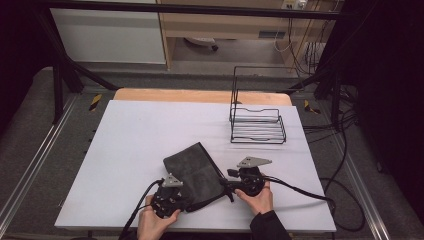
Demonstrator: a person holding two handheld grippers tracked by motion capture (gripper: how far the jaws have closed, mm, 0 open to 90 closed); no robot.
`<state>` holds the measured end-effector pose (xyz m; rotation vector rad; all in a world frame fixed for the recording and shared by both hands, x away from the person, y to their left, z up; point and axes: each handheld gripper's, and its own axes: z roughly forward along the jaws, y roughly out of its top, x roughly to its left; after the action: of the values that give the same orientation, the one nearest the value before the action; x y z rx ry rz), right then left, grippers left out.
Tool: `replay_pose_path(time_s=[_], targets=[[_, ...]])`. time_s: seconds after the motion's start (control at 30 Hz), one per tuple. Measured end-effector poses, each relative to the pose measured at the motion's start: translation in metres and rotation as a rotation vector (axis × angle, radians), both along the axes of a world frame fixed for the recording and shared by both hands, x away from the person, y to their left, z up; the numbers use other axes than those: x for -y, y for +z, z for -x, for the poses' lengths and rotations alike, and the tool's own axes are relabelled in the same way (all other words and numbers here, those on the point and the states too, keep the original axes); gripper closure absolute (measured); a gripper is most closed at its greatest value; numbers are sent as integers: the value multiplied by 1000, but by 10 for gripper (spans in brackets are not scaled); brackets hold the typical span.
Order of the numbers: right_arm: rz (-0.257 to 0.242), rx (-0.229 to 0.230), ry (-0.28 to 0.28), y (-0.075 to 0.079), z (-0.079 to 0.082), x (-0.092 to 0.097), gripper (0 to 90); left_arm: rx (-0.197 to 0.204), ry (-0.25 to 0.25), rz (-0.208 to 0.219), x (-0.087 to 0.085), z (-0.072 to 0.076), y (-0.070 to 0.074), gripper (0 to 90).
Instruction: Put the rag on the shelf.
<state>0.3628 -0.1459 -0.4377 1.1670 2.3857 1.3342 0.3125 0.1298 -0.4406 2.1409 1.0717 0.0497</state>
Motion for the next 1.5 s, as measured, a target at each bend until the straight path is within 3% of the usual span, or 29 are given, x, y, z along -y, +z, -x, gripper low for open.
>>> replay_pose_path(time_s=[0.1,0.43,0.8,1.03,1.1,1.27,1.4,1.5], targets=[[-14,22,-17,4,-3,8,274,-13,-19,18,-3,-3,1,837],[2,4,-18,0,-7,19,89,-4,-72,-10,-33,-4,10,839],[41,-3,-23,-3,-6,19,47,15,-85,-54,-78,-5,18,839],[33,3,-29,-2,-5,18,38,23,-104,-79,-83,-6,16,825],[30,5,-31,-2,-5,18,37,30,-109,-78,-84,-6,16,789],[17,17,-31,-1,-5,19,33,60,-65,-36,-92,-11,24,542],[11,19,-31,-1,-5,19,29,101,-14,-46,-102,-23,32,394],[10,17,-29,-1,-5,19,26,122,17,-28,-107,-37,35,295]])
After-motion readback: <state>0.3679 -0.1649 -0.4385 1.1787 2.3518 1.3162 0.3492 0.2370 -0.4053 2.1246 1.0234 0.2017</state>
